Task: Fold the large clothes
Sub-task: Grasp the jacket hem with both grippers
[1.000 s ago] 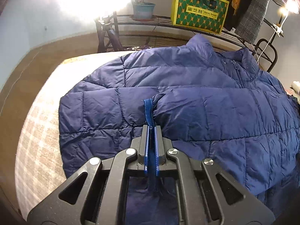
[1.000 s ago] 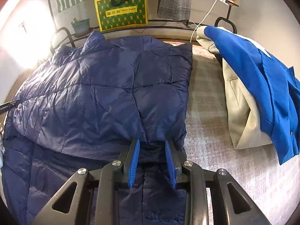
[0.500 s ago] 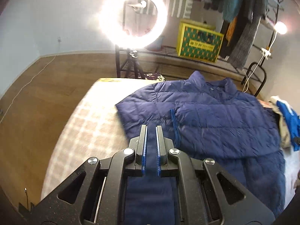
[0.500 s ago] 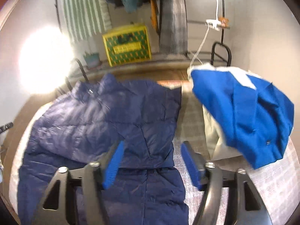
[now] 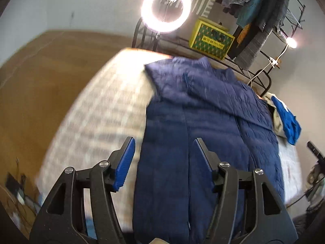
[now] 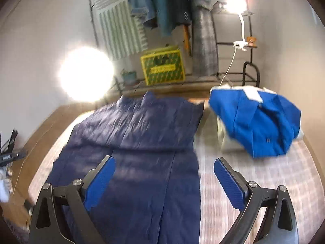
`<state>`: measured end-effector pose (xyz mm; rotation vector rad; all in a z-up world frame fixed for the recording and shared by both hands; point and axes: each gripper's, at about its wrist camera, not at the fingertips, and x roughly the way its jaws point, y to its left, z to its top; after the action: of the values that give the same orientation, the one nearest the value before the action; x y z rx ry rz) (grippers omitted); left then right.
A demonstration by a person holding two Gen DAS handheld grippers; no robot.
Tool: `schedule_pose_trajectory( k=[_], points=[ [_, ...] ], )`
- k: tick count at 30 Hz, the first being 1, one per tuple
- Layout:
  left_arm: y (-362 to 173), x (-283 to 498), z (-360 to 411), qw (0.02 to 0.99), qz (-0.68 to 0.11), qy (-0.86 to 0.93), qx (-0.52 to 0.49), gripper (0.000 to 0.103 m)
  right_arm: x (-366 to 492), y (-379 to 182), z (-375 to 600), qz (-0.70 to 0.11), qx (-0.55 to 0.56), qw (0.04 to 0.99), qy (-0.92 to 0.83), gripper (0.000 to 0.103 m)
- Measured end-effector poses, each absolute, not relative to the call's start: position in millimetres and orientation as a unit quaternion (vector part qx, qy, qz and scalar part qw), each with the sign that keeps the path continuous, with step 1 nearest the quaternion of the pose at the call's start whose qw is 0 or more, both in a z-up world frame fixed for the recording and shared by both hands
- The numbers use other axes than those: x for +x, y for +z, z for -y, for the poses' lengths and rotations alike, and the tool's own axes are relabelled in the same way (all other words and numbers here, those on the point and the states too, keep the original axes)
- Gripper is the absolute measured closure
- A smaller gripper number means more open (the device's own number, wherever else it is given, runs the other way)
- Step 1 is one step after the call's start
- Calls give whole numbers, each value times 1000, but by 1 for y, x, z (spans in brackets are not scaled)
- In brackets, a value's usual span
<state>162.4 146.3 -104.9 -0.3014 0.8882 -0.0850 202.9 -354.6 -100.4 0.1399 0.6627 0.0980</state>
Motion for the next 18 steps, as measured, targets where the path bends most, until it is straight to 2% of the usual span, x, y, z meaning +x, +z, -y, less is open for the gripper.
schedule_pose_trajectory(
  k=[5,8,12,15,18],
  points=[
    [-136,115,-158,865,-464,-54,-182,42,154,-120,341,-359,44,930,67,5],
    [-159,91,-161,855,-482,-55,-184,42,130,-138,342,-385,49,918,77,9],
    [-191,71,-170,832,-503,-61,-227,42,105,-165,359,-429,110,893,77,18],
    [-216,59,-177,805,-515,-69,-287,42,89,-183,373,-455,156,874,74,18],
    [-231,52,-177,796,-522,-71,-298,42,75,-200,378,-476,174,859,73,18]
  ],
)
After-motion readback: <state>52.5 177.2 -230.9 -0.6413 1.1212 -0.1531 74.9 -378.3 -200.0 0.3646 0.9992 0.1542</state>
